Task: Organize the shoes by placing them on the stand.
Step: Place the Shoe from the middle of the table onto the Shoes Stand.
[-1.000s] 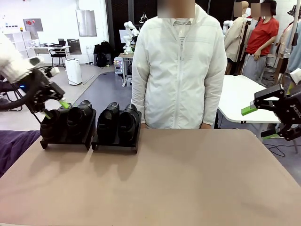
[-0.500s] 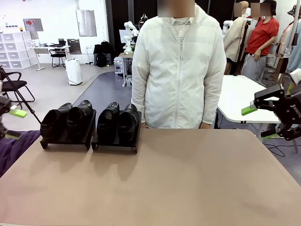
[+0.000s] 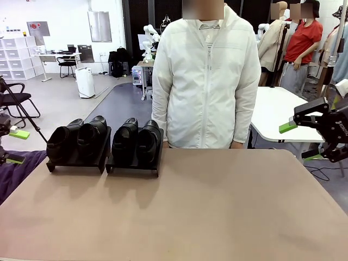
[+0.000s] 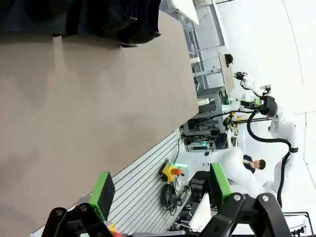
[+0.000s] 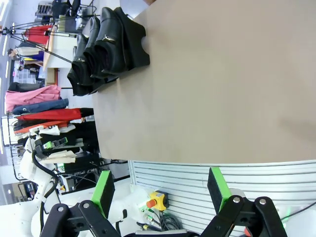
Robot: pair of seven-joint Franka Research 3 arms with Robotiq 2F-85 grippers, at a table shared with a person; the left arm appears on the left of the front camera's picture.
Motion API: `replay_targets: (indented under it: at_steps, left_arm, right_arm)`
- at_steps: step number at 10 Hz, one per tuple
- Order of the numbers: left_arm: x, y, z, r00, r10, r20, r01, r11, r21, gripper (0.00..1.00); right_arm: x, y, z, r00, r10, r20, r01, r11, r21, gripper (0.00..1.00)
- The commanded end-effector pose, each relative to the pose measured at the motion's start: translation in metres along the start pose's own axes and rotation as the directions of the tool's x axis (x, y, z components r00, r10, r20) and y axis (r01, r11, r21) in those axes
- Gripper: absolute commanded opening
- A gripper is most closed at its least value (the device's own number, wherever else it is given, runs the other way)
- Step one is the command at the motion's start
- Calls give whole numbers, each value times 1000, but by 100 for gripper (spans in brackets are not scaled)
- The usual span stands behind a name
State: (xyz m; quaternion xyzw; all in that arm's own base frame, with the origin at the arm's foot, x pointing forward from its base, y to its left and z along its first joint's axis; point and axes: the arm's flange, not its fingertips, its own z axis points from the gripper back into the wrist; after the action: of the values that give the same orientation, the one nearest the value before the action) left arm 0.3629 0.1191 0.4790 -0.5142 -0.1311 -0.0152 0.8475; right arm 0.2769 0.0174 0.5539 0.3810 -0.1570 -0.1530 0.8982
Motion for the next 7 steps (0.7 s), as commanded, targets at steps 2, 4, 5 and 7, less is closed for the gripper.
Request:
replay_targets:
  at_steps: [2,4,5,7]
  left_arm:
    - [1,-2,3,1000,13,-21,-13,1000,8,100]
    - [1,-2,3,1000,13,-21,-13,1000,8,100]
    - [1,-2,3,1000,13,-21,-13,1000,8,100]
    - [1,-2,3,1000,13,-21,-13,1000,8,100]
  right_arm:
    - [0,0,2,1000,-6,-5,6,1000,19,100]
    - [0,0,2,1000,-6,-5,6,1000,19,100]
    - [0,0,2,1000,-6,-5,6,1000,19,100]
    - [0,0,2,1000,-6,-5,6,1000,19,100]
